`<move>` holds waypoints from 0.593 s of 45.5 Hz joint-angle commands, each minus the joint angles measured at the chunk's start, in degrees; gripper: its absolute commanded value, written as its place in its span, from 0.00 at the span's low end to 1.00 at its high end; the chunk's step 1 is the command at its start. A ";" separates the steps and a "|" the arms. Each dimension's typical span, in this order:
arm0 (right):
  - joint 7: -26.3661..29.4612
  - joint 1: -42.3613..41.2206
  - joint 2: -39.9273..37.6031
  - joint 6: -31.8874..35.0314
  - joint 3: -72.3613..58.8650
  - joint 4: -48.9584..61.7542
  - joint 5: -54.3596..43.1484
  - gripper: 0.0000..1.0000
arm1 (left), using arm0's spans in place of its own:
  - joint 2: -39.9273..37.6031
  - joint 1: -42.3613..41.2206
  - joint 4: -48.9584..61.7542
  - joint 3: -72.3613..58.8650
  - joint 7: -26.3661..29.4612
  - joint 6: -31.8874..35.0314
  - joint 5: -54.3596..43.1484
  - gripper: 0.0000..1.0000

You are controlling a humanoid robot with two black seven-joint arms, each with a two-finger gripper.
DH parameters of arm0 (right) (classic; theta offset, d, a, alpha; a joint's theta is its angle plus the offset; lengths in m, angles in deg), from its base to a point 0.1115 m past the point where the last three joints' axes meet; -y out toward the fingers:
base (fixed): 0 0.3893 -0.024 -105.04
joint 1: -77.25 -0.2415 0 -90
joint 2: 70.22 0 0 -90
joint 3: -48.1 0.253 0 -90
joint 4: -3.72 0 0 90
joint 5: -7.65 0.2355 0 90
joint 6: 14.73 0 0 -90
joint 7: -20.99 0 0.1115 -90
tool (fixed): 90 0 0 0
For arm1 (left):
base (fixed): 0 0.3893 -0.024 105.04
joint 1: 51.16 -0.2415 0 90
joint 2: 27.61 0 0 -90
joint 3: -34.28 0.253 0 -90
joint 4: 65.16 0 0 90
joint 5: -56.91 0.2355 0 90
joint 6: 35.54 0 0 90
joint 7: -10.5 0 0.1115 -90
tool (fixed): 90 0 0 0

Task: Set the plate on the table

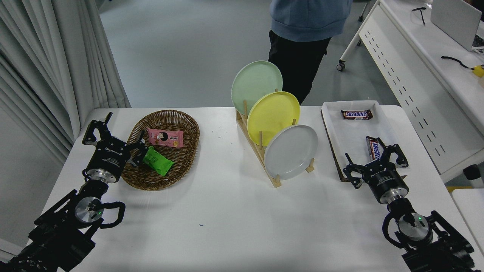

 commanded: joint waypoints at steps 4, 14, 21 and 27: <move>0.01 -0.02 0.21 -0.05 -0.20 -0.01 0.09 1.00 | 0.00 0.00 0.05 -0.03 0.00 -0.03 0.00 1.00; 0.01 -0.11 0.21 0.13 -0.12 -0.01 0.00 1.00 | 0.00 0.00 -0.03 -0.03 0.00 -0.03 0.00 1.00; 0.01 0.16 0.21 0.22 -0.12 -0.01 0.00 1.00 | 0.00 0.00 -0.03 -0.03 0.00 -0.03 0.00 1.00; 0.01 0.16 0.21 0.13 -0.11 0.08 0.00 1.00 | 0.00 0.00 -0.03 -0.03 0.00 -0.03 0.00 1.00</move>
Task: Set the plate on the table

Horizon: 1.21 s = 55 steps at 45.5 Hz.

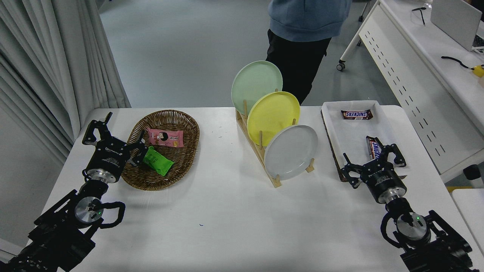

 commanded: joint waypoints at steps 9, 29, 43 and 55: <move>0.01 -0.17 0.01 -0.26 0.00 0.09 -0.02 1.00 | 0.00 0.00 -0.02 0.00 0.08 0.00 0.00 1.00; 0.01 -0.96 -0.43 -0.08 0.17 0.70 -0.02 1.00 | 0.00 0.00 -0.02 0.00 0.00 0.00 0.00 1.00; 0.01 -0.87 -0.43 0.09 0.09 0.53 -0.02 1.00 | 0.00 0.00 -0.02 0.08 0.00 0.00 0.00 1.00; 0.01 -1.75 -1.22 -0.17 0.09 0.88 0.07 1.00 | 0.00 0.00 0.06 0.00 0.08 0.00 0.00 1.00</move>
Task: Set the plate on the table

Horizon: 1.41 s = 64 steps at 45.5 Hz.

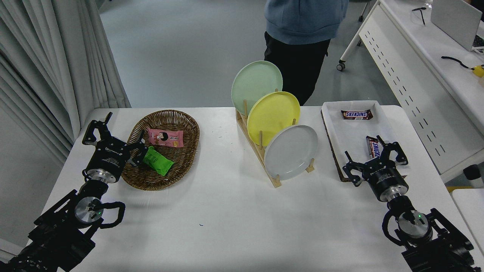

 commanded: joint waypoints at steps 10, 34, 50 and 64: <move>0.01 -1.65 -1.51 -0.43 -3.03 0.27 0.50 1.00 | 0.00 0.00 0.00 -0.01 0.01 0.00 0.00 1.00; 0.01 -11.67 -16.35 -3.24 -40.37 -6.92 7.79 1.00 | 0.00 0.00 0.00 -0.01 0.01 0.00 0.00 1.00; 0.01 -16.59 -26.81 -3.24 -53.83 -16.59 8.06 1.00 | 0.00 0.00 0.08 0.08 0.01 0.00 0.00 1.00; 0.01 -24.32 -34.20 -2.98 -67.01 -22.05 8.06 1.00 | 0.00 0.00 0.00 0.08 0.01 0.00 0.00 1.00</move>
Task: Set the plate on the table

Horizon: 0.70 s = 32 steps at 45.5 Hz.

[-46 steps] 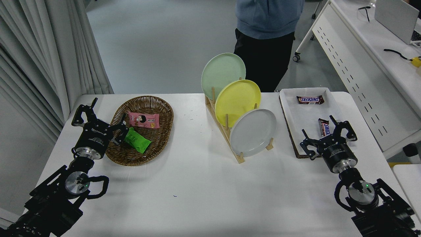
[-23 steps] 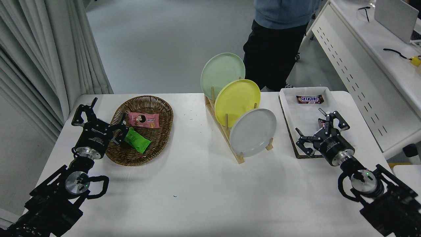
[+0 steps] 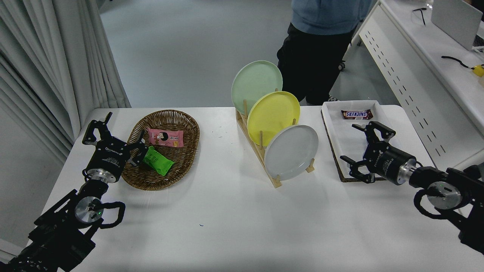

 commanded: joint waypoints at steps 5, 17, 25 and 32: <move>0.08 -7.55 -6.09 -0.44 -13.72 -3.95 0.11 1.00 | 0.00 0.00 -0.03 -0.01 -0.01 0.00 0.00 1.00; 0.70 -10.37 -6.00 -3.25 -13.99 -4.04 0.20 1.00 | 0.00 0.00 -0.03 -0.01 -0.01 0.00 0.00 1.00; 1.49 -11.51 -5.38 -6.68 -14.25 -4.04 1.60 1.00 | 0.00 0.00 -0.03 -0.01 -0.01 0.00 0.00 1.00; 2.19 -13.18 -4.07 -10.46 -14.43 -4.04 5.81 1.00 | 0.00 0.00 -0.03 -0.01 0.08 0.00 0.00 1.00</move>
